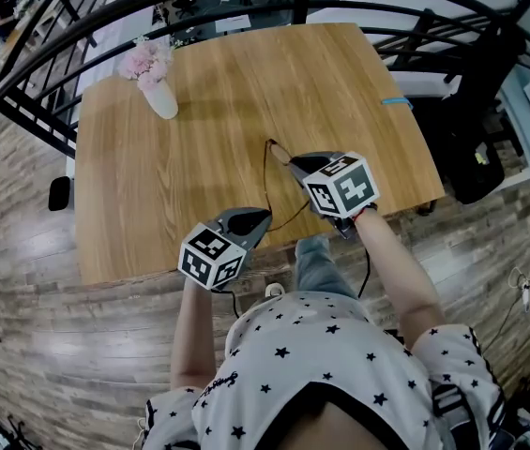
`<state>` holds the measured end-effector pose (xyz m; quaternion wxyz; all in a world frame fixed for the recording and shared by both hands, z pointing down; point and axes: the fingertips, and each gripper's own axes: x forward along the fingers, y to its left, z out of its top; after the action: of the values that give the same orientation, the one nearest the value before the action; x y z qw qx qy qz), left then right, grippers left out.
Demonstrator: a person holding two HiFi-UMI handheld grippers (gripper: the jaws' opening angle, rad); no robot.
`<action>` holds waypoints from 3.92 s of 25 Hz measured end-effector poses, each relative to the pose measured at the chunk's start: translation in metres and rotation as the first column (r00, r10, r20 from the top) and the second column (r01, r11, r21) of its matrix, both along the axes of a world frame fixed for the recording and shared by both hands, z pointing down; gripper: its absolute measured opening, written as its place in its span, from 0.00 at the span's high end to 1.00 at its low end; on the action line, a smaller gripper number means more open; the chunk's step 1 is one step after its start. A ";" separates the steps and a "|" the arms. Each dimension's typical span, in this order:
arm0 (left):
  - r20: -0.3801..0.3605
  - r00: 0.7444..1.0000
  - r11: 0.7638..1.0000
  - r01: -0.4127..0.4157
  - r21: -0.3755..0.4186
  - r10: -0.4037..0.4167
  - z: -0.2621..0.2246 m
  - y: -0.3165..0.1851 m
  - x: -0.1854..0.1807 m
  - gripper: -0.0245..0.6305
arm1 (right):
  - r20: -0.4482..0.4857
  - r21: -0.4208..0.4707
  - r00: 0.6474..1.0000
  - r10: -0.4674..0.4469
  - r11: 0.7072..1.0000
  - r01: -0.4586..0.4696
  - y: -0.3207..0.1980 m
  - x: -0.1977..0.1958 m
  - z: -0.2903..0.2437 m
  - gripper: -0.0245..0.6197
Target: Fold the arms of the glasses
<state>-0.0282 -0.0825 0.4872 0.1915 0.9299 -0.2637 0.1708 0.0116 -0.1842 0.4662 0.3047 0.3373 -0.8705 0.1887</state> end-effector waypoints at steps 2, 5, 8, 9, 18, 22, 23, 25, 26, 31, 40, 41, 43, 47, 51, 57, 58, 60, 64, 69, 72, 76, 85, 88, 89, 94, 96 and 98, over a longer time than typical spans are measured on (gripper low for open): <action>-0.002 1.000 1.000 -0.022 -0.009 0.022 0.001 0.001 0.003 0.93 | -0.002 0.002 1.000 -0.007 1.000 0.007 0.001 -0.002 0.000 0.91; -0.002 0.999 0.998 -0.054 -0.023 0.054 0.003 0.003 0.007 0.93 | -0.005 0.006 1.000 -0.021 1.000 0.021 0.004 -0.005 0.000 0.91; 0.000 0.997 0.996 -0.081 -0.031 0.081 0.003 0.005 0.012 0.94 | -0.008 0.009 0.999 -0.037 0.999 0.037 0.007 -0.008 -0.001 0.91; -0.001 0.996 0.996 -0.087 -0.035 0.087 0.004 0.006 0.014 0.94 | -0.008 0.009 0.999 -0.042 0.999 0.042 0.009 -0.009 -0.001 0.91; -0.010 0.994 0.993 -0.110 -0.049 0.110 0.005 0.005 0.026 0.94 | -0.001 -0.003 0.997 -0.075 0.997 0.075 0.020 -0.018 0.004 0.91; -0.023 0.995 0.994 -0.100 -0.044 0.100 0.004 0.001 0.028 0.94 | 0.002 -0.006 0.997 -0.082 0.997 0.082 0.023 -0.020 0.004 0.91; -0.027 0.995 0.994 -0.097 -0.042 0.096 0.003 -0.001 0.029 0.94 | 0.002 -0.007 0.996 -0.084 0.996 0.084 0.024 -0.021 0.005 0.91; -0.031 0.995 0.995 -0.091 -0.039 0.090 0.002 -0.003 0.030 0.94 | 0.003 -0.009 0.996 -0.086 0.996 0.086 0.026 -0.021 0.006 0.91; -0.031 0.996 0.995 -0.088 -0.038 0.087 0.001 -0.004 0.030 0.94 | 0.004 -0.009 0.996 -0.087 0.996 0.087 0.027 -0.022 0.007 0.91; -0.038 0.997 0.998 -0.064 -0.029 0.063 -0.002 -0.011 0.030 0.94 | 0.003 -0.010 0.995 -0.101 0.995 0.102 0.031 -0.026 0.007 0.91; -0.031 0.999 0.999 -0.044 -0.020 0.044 -0.005 -0.018 0.031 0.94 | 0.016 -0.013 0.992 -0.122 0.992 0.123 0.036 -0.036 0.005 0.91; -0.030 0.999 0.999 -0.044 -0.019 0.043 -0.006 -0.018 0.031 0.94 | 0.015 -0.012 0.992 -0.123 0.992 0.123 0.036 -0.037 0.004 0.91; -0.028 0.999 0.999 -0.042 -0.018 0.042 -0.006 -0.019 0.031 0.94 | 0.015 -0.010 0.992 -0.123 0.992 0.123 0.036 -0.037 0.004 0.91; -0.031 0.999 0.999 -0.039 -0.016 0.038 -0.007 -0.020 0.032 0.94 | 0.017 -0.005 0.992 -0.121 0.993 0.121 0.036 -0.036 0.002 0.91; -0.031 0.999 0.999 -0.036 -0.014 0.035 -0.006 -0.019 0.031 0.94 | 0.016 -0.002 0.993 -0.120 0.993 0.120 0.036 -0.037 0.003 0.91; -0.017 0.999 1.000 -0.029 -0.006 0.029 -0.005 -0.020 0.028 0.94 | 0.018 0.004 0.995 -0.094 0.996 0.094 0.030 -0.031 0.003 0.91; -0.015 0.999 1.000 -0.028 -0.004 0.028 -0.005 -0.020 0.028 0.94 | 0.019 0.005 0.996 -0.088 0.996 0.088 0.029 -0.029 0.002 0.91; -0.014 1.000 1.000 -0.022 0.000 0.022 -0.006 -0.019 0.026 0.94 | 0.023 0.007 0.997 -0.072 0.997 0.072 0.028 -0.025 0.001 0.91; -0.017 1.000 1.000 0.008 0.009 -0.008 -0.007 -0.021 0.020 0.94 | 0.030 0.011 0.999 -0.039 0.999 0.038 0.023 -0.015 0.001 0.91; -0.016 0.997 0.996 0.075 0.038 -0.074 -0.011 -0.023 0.007 0.94 | 0.025 0.021 1.000 -0.005 1.000 0.004 0.018 -0.002 -0.002 0.91; -0.016 0.991 0.988 0.136 0.074 -0.136 -0.014 -0.026 -0.005 0.94 | 0.025 0.027 0.999 0.025 0.999 -0.025 0.012 0.005 -0.002 0.91; -0.051 0.972 0.965 0.235 0.116 -0.231 -0.021 -0.027 -0.018 0.93 | 0.027 0.035 0.997 0.069 0.997 -0.070 0.002 0.017 -0.003 0.91; -0.090 0.950 0.935 0.310 0.171 -0.298 -0.020 -0.007 -0.032 0.75 | 0.031 0.048 0.992 0.125 0.991 -0.126 -0.012 0.026 -0.006 0.91; -0.083 0.951 0.934 0.308 0.179 -0.297 -0.017 0.001 -0.030 0.72 | 0.036 0.050 0.990 0.134 0.989 -0.136 -0.016 0.027 -0.009 0.91; -0.083 0.951 0.934 0.309 0.179 -0.299 -0.016 0.003 -0.029 0.71 | 0.038 0.051 0.990 0.137 0.989 -0.139 -0.017 0.027 -0.011 0.91; -0.062 0.946 0.928 0.325 0.183 -0.319 -0.011 0.009 -0.030 0.71 | 0.047 0.055 0.988 0.144 0.988 -0.147 -0.021 0.026 -0.016 0.91; -0.045 0.945 0.926 0.328 0.189 -0.325 -0.008 0.010 -0.030 0.71 | 0.049 0.055 0.989 0.143 0.988 -0.145 -0.021 0.025 -0.017 0.91; -0.033 0.941 0.921 0.336 0.196 -0.337 -0.006 0.010 -0.031 0.74 | 0.050 0.056 0.989 0.138 0.988 -0.141 -0.021 0.023 -0.017 0.91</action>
<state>-0.0592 -0.0723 0.4814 0.1240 0.8851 -0.4352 0.1090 0.0343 -0.2049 0.4489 0.2607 0.4019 -0.8567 0.1914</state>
